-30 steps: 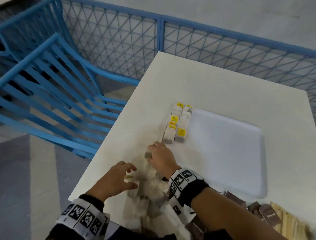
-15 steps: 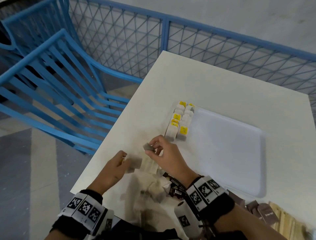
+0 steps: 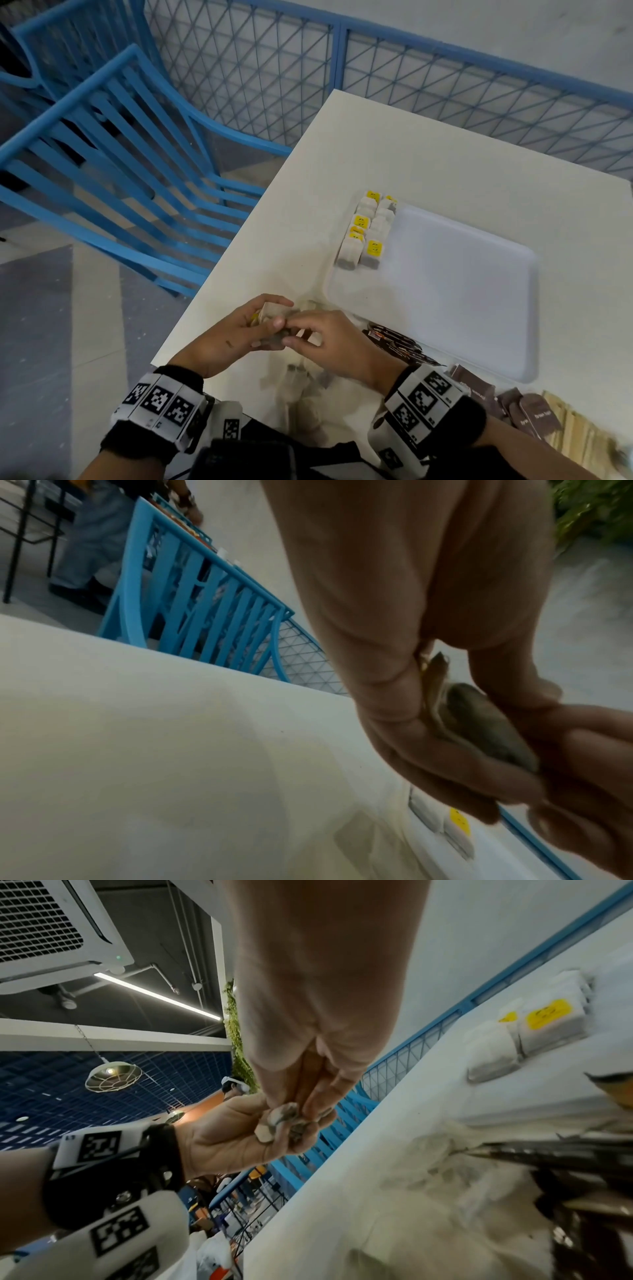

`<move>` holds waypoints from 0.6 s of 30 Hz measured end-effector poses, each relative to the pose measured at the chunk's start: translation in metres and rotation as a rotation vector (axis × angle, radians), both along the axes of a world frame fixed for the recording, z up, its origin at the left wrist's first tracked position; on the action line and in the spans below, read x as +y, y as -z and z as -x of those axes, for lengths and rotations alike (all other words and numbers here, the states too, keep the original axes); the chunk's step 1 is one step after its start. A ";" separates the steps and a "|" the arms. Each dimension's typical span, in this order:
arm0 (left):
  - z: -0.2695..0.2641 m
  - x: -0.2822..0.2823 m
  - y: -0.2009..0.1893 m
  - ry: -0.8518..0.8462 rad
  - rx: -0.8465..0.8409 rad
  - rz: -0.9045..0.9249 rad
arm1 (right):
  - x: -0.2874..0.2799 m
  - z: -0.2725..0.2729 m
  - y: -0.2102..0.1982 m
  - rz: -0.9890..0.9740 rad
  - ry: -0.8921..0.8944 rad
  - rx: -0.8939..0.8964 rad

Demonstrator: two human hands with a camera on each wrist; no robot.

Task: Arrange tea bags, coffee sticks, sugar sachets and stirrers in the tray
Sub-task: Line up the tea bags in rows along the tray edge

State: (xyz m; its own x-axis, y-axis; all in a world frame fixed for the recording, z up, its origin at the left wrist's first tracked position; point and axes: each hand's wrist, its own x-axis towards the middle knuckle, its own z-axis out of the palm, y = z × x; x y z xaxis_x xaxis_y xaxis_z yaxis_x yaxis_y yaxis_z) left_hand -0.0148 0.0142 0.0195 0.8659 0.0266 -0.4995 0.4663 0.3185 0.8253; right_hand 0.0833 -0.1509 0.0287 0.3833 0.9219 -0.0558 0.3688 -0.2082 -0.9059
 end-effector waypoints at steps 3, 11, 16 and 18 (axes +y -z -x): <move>0.009 0.001 0.002 -0.011 0.001 -0.038 | -0.007 0.004 0.004 0.042 0.041 0.169; 0.030 0.018 0.003 -0.206 0.013 -0.277 | -0.019 0.021 0.032 0.253 -0.339 -0.195; 0.031 0.022 0.004 -0.225 0.070 -0.457 | -0.027 0.037 0.059 0.227 -0.570 -0.491; 0.030 0.020 0.003 -0.224 0.059 -0.476 | -0.029 0.036 0.058 0.223 -0.572 -0.542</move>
